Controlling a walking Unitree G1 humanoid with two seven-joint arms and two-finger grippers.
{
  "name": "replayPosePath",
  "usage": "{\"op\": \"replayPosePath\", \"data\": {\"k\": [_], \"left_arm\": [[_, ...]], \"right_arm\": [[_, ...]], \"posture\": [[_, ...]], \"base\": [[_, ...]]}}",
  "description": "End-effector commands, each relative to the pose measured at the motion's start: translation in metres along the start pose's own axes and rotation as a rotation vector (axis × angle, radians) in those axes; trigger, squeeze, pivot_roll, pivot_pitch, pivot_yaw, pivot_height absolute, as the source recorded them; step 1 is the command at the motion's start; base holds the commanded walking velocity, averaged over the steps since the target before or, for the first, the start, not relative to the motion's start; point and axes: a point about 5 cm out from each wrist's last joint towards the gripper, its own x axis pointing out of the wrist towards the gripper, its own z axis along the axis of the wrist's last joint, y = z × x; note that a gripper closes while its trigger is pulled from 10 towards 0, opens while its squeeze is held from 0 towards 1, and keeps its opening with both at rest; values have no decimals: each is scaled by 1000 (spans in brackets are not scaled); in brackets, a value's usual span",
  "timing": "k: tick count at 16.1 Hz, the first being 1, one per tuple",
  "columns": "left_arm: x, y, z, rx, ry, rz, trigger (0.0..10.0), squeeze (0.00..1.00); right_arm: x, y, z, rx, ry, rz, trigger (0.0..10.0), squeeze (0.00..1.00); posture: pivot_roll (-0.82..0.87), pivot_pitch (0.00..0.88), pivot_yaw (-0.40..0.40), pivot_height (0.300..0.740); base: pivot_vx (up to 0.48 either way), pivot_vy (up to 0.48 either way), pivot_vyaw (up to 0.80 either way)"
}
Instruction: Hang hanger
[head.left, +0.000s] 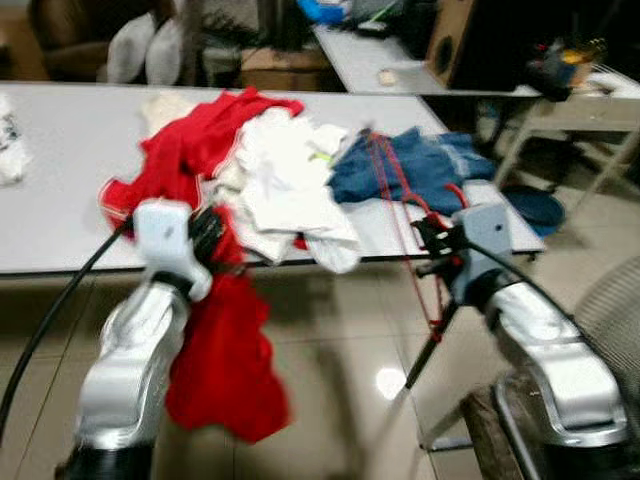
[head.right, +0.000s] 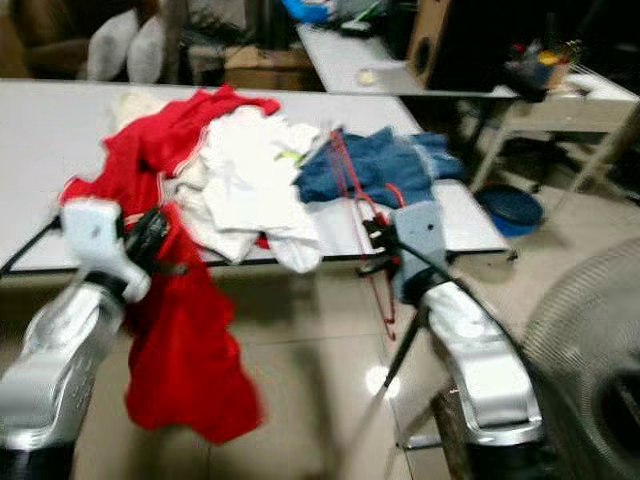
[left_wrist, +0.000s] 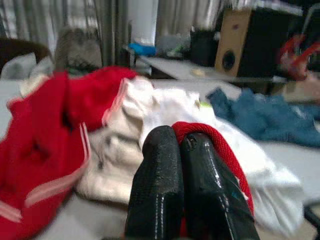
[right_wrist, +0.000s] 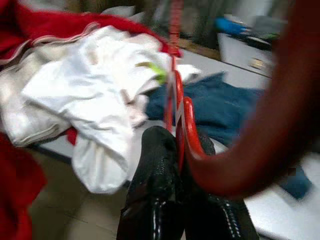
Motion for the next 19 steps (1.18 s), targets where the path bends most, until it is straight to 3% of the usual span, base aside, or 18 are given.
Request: {"op": "replayPosePath", "data": {"k": [1, 3, 5, 6, 8, 11, 13, 14, 16, 19], "left_arm": [[4, 8, 12, 24, -45, 1, 10000, 0], [14, 9, 21, 36, -63, -33, 10000, 0], [43, 14, 47, 98, -114, -94, 10000, 0], [56, 19, 60, 116, -138, -95, 10000, 0], [62, 22, 67, 125, -154, -97, 10000, 0], [90, 22, 106, 134, -225, -156, 10000, 0], [98, 16, 120, 69, -255, -198, 10000, 0], [103, 4, 133, 5, -296, -268, 10000, 0], [104, -14, 151, -39, -361, -378, 10000, 0], [100, -38, 186, -101, -457, -560, 10000, 0]], "right_arm": [[1, 4, 17, -53, -59, 100, 10000, 0], [-9, -1, 25, -146, -68, 217, 10000, 0], [-39, -5, 42, -297, -31, 536, 10000, 0], [-47, -6, 47, -327, -14, 614, 10000, 0], [-49, -6, 50, -339, -12, 643, 10000, 0], [-49, -2, 56, -342, -13, 750, 10000, 0], [-42, 9, 57, -331, -42, 768, 10000, 0], [-32, 22, 57, -322, -67, 789, 10000, 0], [-24, 31, 55, -322, -74, 797, 10000, 0], [-13, 33, 60, -330, -98, 753, 10000, 0]], "posture": [[-50, 0, -72, 740], [-57, 0, -68, 740], [-70, 0, -66, 740], [-72, 0, -68, 740], [-71, 0, -68, 740], [-64, 0, -68, 740], [-63, 0, -64, 740], [-56, 0, -61, 740], [-52, 0, -62, 740], [-45, 0, -66, 740]], "base": [[409, 0, 0], [407, 0, 0], [411, 0, 0], [412, 0, 0], [412, 0, 0], [420, 0, 0], [420, 0, 0], [424, 0, 0], [424, 0, 0], [423, 0, 0]]}}
